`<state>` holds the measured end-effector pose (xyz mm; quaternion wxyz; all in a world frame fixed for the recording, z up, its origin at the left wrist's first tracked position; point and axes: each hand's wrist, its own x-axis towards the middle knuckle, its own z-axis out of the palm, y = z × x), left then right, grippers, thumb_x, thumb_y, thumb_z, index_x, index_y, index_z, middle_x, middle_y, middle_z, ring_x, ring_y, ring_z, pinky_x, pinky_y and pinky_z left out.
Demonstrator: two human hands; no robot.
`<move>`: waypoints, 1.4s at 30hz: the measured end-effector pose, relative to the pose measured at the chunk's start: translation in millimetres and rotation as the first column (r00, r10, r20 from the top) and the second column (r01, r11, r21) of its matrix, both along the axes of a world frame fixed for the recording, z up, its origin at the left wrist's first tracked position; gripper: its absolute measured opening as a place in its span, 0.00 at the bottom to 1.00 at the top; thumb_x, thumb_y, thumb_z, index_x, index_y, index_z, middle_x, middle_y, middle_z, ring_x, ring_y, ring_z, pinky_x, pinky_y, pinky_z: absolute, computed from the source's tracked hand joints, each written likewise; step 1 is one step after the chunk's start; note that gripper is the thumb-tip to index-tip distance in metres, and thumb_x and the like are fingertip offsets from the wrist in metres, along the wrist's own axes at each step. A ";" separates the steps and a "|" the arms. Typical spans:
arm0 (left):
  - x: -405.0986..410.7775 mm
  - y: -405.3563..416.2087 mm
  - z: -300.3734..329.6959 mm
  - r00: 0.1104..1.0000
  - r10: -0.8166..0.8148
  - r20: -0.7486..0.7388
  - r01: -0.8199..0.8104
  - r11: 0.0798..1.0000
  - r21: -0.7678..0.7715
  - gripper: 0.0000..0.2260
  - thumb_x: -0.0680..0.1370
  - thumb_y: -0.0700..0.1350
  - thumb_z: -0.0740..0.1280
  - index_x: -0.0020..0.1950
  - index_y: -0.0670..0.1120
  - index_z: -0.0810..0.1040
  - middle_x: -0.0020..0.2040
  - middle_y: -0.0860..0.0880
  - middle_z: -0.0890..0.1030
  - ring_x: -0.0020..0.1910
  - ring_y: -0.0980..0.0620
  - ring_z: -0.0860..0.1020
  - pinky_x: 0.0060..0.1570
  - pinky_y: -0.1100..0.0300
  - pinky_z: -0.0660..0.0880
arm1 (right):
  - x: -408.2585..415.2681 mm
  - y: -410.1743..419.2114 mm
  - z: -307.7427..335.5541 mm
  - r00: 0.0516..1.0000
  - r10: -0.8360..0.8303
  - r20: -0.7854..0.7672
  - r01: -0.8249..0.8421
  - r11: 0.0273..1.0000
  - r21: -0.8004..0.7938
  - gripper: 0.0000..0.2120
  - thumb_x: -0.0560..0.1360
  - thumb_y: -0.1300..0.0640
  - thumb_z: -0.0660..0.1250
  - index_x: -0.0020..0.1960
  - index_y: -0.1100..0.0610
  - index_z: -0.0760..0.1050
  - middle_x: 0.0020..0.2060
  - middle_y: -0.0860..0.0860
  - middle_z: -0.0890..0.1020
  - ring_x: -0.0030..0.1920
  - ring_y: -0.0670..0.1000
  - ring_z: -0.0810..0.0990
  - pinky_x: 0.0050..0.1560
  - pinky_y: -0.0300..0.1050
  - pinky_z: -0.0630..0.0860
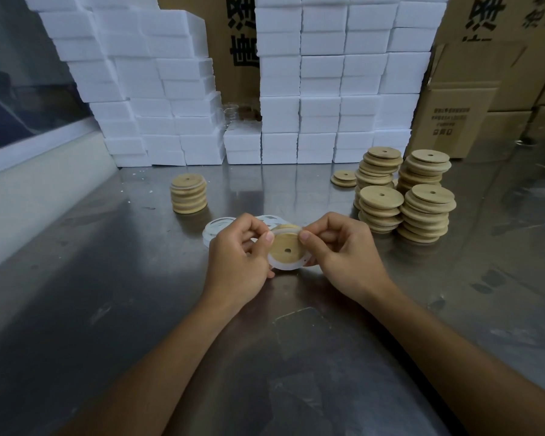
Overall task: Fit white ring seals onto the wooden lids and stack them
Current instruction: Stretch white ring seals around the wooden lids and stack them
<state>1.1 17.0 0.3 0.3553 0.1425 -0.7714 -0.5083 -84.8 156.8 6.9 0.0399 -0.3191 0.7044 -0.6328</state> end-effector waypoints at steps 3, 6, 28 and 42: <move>0.2 -1.0 0.8 1.000 -0.011 0.010 0.011 1.000 -0.009 0.09 0.78 0.35 0.66 0.40 0.45 0.74 0.38 0.44 0.82 0.25 0.50 0.80 0.23 0.66 0.73 | -1.4 2.1 2.1 1.000 0.026 0.017 -0.026 1.000 0.009 0.03 0.75 0.65 0.70 0.44 0.65 0.78 0.36 0.56 0.85 0.37 0.50 0.85 0.41 0.47 0.83; -0.1 -3.7 1.4 0.999 -0.033 0.017 0.033 0.999 -0.017 0.10 0.78 0.35 0.67 0.39 0.45 0.73 0.38 0.43 0.82 0.27 0.49 0.80 0.24 0.66 0.73 | -2.5 3.8 4.4 0.998 0.044 0.046 -0.045 0.999 0.008 0.03 0.75 0.66 0.70 0.45 0.66 0.78 0.37 0.59 0.85 0.38 0.54 0.85 0.41 0.50 0.83; 2.5 -12.0 -4.5 0.986 -0.131 0.103 0.155 0.947 -0.280 0.08 0.73 0.54 0.74 0.48 0.55 0.78 0.37 0.55 0.81 0.34 0.58 0.78 0.33 0.65 0.74 | 7.2 2.2 3.1 0.977 -0.032 -0.210 0.040 0.999 0.032 0.04 0.75 0.67 0.70 0.46 0.60 0.80 0.40 0.51 0.86 0.43 0.47 0.85 0.48 0.50 0.83; 6.1 -4.9 -3.0 0.946 -0.266 0.183 0.283 0.956 -0.074 0.17 0.72 0.56 0.68 0.42 0.41 0.85 0.40 0.44 0.86 0.44 0.46 0.83 0.49 0.42 0.78 | 8.6 2.5 5.8 0.970 0.199 0.136 -0.192 0.979 -0.065 0.04 0.79 0.65 0.65 0.49 0.66 0.77 0.34 0.55 0.82 0.35 0.48 0.80 0.37 0.38 0.77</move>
